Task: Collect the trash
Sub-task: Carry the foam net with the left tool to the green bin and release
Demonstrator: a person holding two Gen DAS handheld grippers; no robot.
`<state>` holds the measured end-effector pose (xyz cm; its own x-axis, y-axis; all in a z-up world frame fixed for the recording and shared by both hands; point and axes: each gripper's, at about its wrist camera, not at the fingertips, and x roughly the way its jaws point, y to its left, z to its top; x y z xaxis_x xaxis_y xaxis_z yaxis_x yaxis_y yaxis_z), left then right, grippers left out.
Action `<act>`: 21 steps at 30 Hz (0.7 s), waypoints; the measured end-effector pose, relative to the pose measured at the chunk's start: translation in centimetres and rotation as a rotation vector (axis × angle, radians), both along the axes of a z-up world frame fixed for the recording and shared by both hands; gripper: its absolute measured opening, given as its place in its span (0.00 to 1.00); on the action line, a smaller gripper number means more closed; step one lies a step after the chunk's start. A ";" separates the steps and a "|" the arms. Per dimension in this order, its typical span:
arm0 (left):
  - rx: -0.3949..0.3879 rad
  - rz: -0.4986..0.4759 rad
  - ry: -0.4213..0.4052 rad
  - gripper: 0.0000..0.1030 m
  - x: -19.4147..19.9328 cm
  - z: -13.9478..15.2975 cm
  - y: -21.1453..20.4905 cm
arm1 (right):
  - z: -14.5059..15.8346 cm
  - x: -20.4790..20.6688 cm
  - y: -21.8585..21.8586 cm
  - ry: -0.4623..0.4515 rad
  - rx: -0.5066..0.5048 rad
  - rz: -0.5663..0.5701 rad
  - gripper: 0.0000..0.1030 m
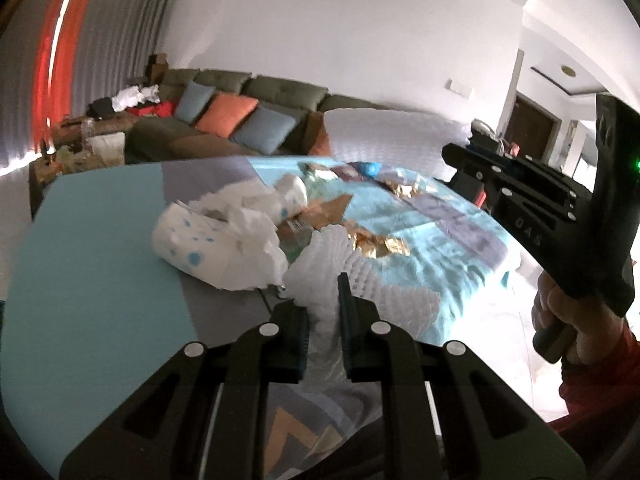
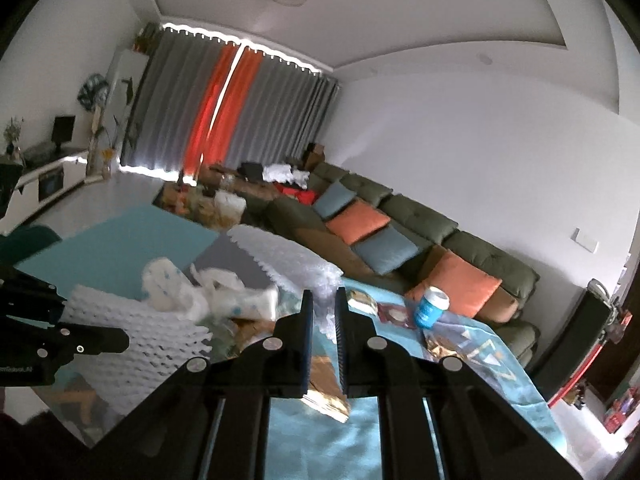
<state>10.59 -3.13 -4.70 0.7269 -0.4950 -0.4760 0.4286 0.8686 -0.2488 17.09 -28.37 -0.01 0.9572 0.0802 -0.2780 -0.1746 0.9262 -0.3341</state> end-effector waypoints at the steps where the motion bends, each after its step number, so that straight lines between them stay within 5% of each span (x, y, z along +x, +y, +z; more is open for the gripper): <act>1: -0.004 0.012 -0.009 0.13 -0.3 0.4 0.4 | 0.2 -0.1 0.4 -0.009 0.002 0.008 0.09; 9: 0.007 0.216 -0.098 0.13 -3.2 3.2 6.2 | 0.9 0.0 4.2 -0.026 0.056 0.137 0.09; 21: 0.176 0.660 -0.173 0.13 -6.4 5.4 18.0 | 1.4 3.2 13.7 0.089 0.177 0.465 0.09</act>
